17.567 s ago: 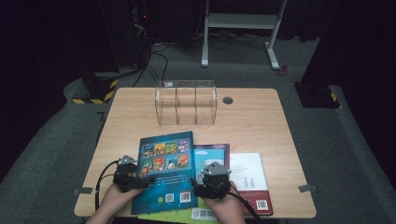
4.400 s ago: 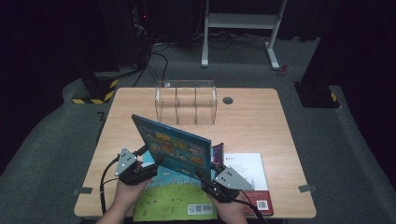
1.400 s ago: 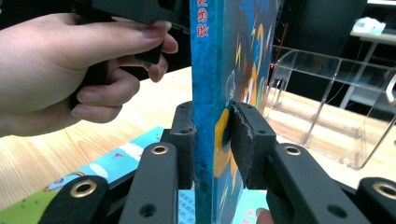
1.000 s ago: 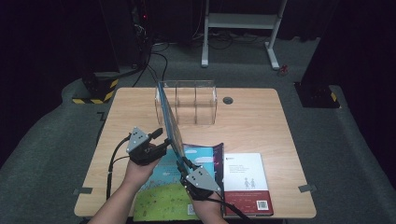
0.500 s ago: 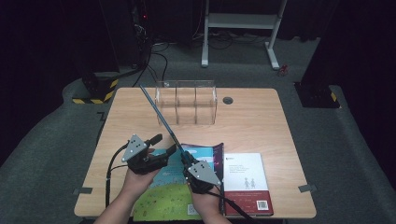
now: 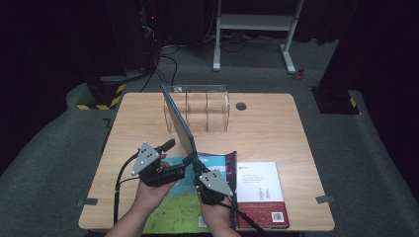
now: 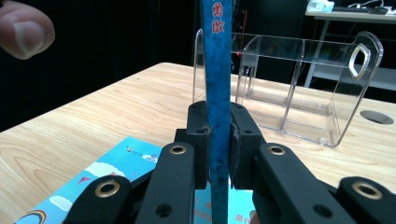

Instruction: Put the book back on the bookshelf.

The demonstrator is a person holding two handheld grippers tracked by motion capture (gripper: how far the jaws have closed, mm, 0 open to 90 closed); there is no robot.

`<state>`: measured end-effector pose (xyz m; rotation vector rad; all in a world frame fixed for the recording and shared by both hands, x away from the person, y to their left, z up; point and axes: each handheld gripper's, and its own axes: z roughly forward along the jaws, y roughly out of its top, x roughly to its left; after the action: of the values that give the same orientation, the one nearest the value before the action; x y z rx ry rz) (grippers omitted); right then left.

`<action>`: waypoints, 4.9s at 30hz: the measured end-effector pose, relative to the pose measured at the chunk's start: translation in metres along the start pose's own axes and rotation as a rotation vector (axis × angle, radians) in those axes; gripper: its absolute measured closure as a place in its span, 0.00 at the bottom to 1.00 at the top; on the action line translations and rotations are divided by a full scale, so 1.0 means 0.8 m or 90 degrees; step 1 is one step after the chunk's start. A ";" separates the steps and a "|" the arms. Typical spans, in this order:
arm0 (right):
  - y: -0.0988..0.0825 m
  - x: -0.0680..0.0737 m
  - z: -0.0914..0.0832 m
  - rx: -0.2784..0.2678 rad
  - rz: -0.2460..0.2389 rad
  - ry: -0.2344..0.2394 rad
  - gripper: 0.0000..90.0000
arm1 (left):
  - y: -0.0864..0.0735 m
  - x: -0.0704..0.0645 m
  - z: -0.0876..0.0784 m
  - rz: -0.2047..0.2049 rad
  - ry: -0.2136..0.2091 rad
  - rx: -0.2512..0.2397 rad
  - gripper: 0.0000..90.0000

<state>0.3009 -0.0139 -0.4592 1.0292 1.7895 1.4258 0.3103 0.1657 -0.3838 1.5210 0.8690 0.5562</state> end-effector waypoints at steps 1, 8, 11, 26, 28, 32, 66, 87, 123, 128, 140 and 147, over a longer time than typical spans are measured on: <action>0.000 0.000 0.000 0.000 0.002 0.000 0.90 | 0.000 0.000 -0.001 0.003 -0.013 -0.002 0.20; -0.002 0.008 0.000 -0.005 -0.005 0.008 0.88 | 0.004 -0.013 0.006 0.018 0.012 0.001 0.16; -0.003 0.012 0.000 -0.007 0.000 0.006 0.87 | 0.010 -0.016 0.008 0.017 0.041 -0.003 0.15; -0.004 0.024 0.000 0.000 -0.006 0.044 0.81 | 0.005 -0.030 0.004 0.082 0.152 -0.028 0.49; -0.004 0.026 0.000 0.001 -0.008 0.052 0.80 | 0.004 -0.031 0.001 0.084 0.162 -0.036 0.54; -0.005 0.030 0.000 0.004 -0.010 0.074 0.80 | 0.001 -0.029 -0.005 0.083 0.181 -0.054 0.64; -0.033 -0.111 -0.074 0.017 0.033 -0.042 0.79 | -0.001 0.012 -0.018 0.116 0.194 -0.024 0.87; -0.036 -0.120 -0.082 0.014 0.043 -0.041 0.79 | 0.001 0.023 0.020 0.184 0.186 0.055 0.92; -0.035 -0.126 -0.083 0.012 0.051 -0.045 0.81 | 0.050 0.100 -0.004 0.031 0.205 -0.027 0.93; -0.035 -0.127 -0.085 0.010 0.052 -0.046 0.81 | 0.054 0.108 0.003 0.022 0.216 -0.033 0.92; -0.034 -0.129 -0.087 0.005 0.052 -0.048 0.81 | 0.060 0.122 0.029 0.020 0.228 -0.032 0.92; -0.034 -0.131 -0.088 0.005 0.054 -0.052 0.81 | 0.062 0.131 0.043 0.028 0.239 -0.025 0.92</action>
<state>0.2887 -0.1419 -0.4702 1.1628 1.7131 1.4078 0.4098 0.2280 -0.3552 1.4241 1.1036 0.9052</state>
